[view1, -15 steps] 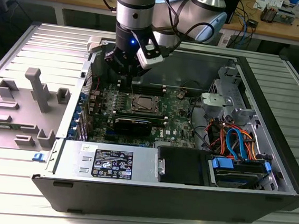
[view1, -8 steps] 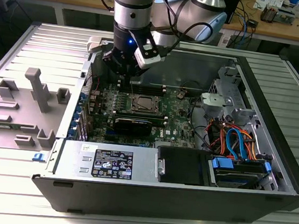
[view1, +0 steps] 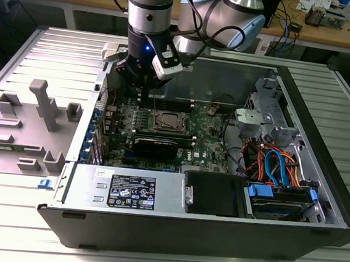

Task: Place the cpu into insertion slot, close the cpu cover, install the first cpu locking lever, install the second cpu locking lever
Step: 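Install the first cpu locking lever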

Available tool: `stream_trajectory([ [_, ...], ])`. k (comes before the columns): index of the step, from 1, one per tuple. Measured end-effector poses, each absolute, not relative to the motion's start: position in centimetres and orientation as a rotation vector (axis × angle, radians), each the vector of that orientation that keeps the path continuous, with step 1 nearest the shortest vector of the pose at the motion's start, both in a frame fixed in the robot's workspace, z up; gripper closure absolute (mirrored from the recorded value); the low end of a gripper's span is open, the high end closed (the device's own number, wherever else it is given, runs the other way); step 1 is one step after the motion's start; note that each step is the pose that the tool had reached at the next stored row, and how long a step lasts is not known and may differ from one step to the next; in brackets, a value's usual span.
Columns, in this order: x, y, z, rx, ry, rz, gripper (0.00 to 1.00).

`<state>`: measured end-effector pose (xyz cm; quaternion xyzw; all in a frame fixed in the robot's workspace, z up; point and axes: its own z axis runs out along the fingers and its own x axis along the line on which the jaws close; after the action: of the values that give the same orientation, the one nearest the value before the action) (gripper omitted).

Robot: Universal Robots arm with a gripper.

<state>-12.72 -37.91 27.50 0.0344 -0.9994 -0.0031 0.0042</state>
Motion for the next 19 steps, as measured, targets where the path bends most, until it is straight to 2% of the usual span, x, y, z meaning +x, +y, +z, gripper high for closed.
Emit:
stream_trajectory([
  [19,-12.7,-35.0,26.6,0.113,-3.155,-0.015,0.89],
])
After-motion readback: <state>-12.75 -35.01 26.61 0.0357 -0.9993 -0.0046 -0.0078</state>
